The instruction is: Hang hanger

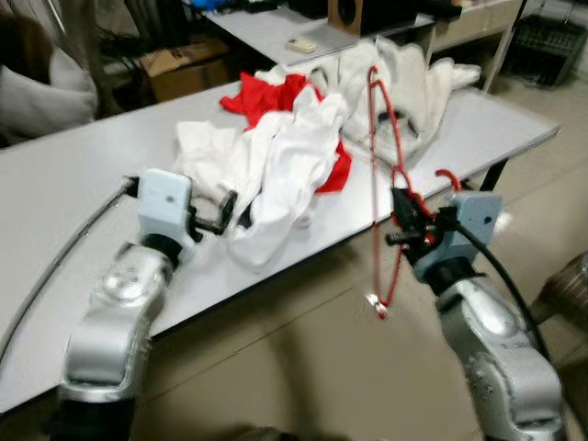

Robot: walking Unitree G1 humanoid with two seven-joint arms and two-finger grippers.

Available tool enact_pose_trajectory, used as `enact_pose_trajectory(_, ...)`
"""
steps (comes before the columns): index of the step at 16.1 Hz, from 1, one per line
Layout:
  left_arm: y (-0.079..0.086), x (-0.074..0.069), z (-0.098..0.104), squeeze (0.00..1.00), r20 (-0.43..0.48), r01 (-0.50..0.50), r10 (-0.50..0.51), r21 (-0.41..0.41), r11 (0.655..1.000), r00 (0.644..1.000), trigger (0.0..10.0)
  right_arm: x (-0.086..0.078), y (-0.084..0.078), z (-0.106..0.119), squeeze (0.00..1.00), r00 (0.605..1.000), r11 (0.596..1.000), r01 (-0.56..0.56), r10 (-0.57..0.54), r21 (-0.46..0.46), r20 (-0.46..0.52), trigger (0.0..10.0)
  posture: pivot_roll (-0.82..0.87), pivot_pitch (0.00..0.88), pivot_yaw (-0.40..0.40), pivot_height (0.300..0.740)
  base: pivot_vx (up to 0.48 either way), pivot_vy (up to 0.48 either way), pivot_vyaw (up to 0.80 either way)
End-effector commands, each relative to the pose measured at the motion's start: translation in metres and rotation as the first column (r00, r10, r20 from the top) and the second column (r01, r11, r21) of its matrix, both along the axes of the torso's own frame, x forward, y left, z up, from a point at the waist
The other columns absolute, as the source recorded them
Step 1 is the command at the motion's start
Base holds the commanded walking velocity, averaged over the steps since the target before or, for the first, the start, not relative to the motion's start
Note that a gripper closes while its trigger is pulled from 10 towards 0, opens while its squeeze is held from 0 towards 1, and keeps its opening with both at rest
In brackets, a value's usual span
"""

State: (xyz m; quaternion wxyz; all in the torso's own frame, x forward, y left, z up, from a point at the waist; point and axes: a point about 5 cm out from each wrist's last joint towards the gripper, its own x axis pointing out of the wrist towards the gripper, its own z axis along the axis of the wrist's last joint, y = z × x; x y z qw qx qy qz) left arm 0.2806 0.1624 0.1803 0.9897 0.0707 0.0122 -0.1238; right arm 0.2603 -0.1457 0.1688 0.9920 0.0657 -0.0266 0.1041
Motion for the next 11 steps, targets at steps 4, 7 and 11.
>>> enact_pose_trajectory(4,0.015,0.009,-0.006,0.0,-0.017,-0.078,0.076,-0.117,0.99,0.997,10.0,0.003,0.009,0.012,0.0,0.999,0.996,-0.004,0.0,0.089,0.047,10.0,-0.12,0.03,0.057,0.74,0.0,0.455,0.0)
enact_pose_trajectory(7,0.012,0.016,-0.014,0.0,-0.008,-0.06,0.059,-0.04,0.997,0.998,10.0,0.004,0.004,0.006,0.0,1.0,0.998,-0.001,-0.001,0.07,0.025,10.0,-0.13,0.024,0.035,0.74,0.0,0.46,0.0)
enact_pose_trajectory(11,0.008,0.013,-0.011,0.0,-0.006,-0.055,0.055,-0.042,0.998,0.998,10.0,0.004,0.002,-0.001,0.0,1.0,0.997,0.015,-0.015,0.071,0.006,10.0,-0.11,0.016,0.047,0.74,0.0,0.459,0.0)
